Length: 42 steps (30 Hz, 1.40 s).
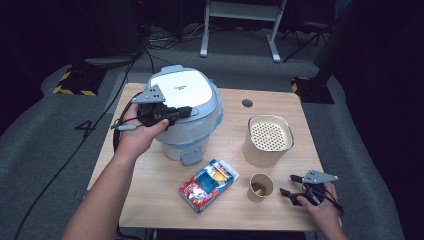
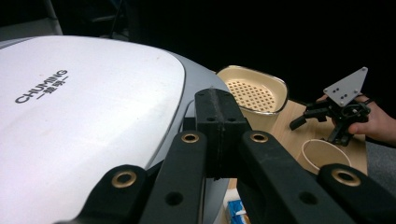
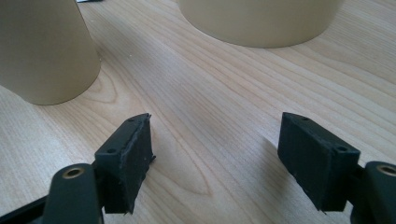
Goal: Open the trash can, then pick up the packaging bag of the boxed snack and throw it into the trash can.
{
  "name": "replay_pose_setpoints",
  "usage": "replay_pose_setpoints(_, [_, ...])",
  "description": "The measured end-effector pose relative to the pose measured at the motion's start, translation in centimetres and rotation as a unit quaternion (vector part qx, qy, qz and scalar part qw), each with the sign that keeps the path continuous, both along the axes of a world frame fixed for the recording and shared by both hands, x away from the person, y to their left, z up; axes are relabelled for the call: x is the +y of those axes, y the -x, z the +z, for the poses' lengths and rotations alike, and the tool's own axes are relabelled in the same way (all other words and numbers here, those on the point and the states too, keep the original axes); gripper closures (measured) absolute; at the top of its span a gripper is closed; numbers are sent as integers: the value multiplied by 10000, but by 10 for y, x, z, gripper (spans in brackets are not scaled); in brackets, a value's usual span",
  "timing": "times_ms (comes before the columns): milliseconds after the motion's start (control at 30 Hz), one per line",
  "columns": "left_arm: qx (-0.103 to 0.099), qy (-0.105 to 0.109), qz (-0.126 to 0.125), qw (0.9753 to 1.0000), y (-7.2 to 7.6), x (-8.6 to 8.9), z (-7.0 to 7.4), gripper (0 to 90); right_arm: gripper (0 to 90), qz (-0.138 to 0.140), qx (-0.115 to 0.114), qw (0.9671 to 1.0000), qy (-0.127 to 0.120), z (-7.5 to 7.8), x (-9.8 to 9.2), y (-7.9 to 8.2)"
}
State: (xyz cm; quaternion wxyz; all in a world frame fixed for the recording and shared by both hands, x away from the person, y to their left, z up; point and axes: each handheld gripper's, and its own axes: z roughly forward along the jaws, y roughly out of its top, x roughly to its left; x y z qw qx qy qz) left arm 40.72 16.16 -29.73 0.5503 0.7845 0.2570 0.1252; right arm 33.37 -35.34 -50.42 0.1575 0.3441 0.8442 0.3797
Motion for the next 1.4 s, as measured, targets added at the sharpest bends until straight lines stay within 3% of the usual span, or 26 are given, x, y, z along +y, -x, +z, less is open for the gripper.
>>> replay_pose_setpoints(433, [-25, -348, 109, 9993, 4, -6, 4, 900, 263, 0, -1, 10000, 0, 0, 0, 0])
replay_pose_setpoints(667, [-104, -324, 175, 9993, 5, -6, 5, 900, 263, 0, 0, 10000, -3, 0, 0, 0])
replay_pose_setpoints(833, [-195, 147, -10, 9997, 11, -7, 4, 699, 263, 0, 0, 10000, -2, 0, 0, 0])
replay_pose_setpoints(933, [-287, 123, -45, 9995, 19, -11, 7, 621, 263, 1, 0, 10000, -3, 0, 0, 0])
replay_pose_setpoints(1067, [-353, -59, -159, 9992, 28, -17, 8, 584, 263, 1, -1, 10000, -4, 0, 0, 0])
replay_pose_setpoints(1400, [-306, 19, -377, 9988, 44, -23, -3, 528, 263, 1, -1, 10000, -3, 0, 0, 0])
